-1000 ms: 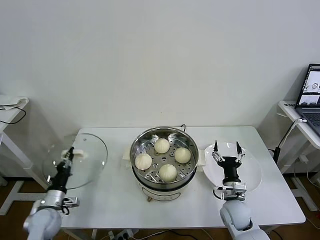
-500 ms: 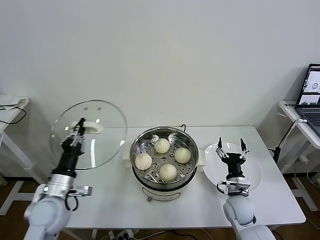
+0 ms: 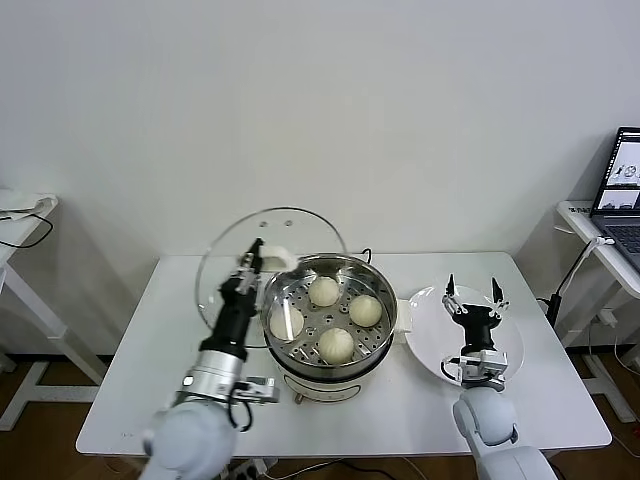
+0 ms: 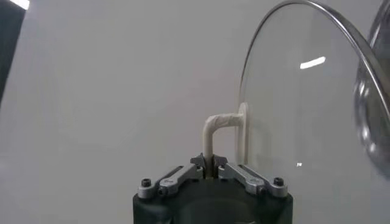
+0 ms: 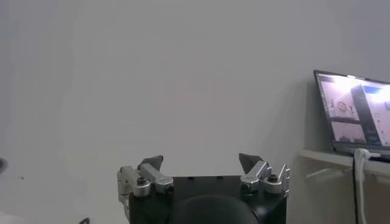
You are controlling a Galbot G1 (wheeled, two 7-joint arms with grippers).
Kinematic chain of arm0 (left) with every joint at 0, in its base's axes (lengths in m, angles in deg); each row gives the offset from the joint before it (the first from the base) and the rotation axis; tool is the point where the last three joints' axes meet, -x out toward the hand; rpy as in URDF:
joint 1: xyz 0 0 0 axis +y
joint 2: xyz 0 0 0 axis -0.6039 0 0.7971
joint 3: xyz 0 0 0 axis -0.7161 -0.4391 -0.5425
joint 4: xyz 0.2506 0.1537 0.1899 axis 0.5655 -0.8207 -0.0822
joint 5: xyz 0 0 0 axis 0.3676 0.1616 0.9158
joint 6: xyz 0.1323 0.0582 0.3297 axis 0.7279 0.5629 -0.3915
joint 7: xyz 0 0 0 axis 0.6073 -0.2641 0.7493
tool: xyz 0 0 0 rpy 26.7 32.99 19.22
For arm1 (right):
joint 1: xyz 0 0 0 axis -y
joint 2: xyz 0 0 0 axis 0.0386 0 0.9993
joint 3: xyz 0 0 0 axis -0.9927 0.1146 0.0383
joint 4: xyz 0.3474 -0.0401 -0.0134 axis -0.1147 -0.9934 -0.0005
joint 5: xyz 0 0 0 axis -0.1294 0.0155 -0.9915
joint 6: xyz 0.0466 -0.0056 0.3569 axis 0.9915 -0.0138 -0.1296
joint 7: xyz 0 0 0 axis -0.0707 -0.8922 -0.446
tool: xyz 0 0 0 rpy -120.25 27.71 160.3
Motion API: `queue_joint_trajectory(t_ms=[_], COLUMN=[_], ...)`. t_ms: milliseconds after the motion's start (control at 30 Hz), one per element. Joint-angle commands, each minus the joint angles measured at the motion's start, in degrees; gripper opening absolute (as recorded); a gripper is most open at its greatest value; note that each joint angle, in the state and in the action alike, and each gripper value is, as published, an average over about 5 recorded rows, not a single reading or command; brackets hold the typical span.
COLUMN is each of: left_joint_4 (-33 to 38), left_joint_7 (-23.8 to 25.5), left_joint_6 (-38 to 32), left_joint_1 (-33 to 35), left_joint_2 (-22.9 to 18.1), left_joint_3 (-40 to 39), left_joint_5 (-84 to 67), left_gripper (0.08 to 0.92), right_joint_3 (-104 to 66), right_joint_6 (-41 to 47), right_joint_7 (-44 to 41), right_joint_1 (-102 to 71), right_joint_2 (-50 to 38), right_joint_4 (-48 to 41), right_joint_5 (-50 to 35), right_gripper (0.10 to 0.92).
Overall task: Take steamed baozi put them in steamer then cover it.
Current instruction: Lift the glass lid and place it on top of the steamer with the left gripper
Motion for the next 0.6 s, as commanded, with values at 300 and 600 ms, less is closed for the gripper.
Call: queue_joint_trajectory(t_ms=[300,600], left_joint_4=[-11.39,-14.84], left_joint_7=[9.66,9.46], left_joint_6=[6.17,6.02], left_joint_1=[-6.28,-5.92], left_joint_2=[-9.6,-11.8], left_joint_3=[-13.91,-13.36], left_joint_5=[15.64,17.13], left_gripper=[0.193,0.193], right_joint_3=[-2.77,-3.04], right_joint_6=[1.06,1.24], right_joint_7=[-0.16,-0.28], right_joint_1=[0.38,0.42], right_joint_2=[1.68,1.99], right_joint_4=[-1.45,-1.8], right_joint_5=[0.81,0.79], right_gripper=[0.823,0.823])
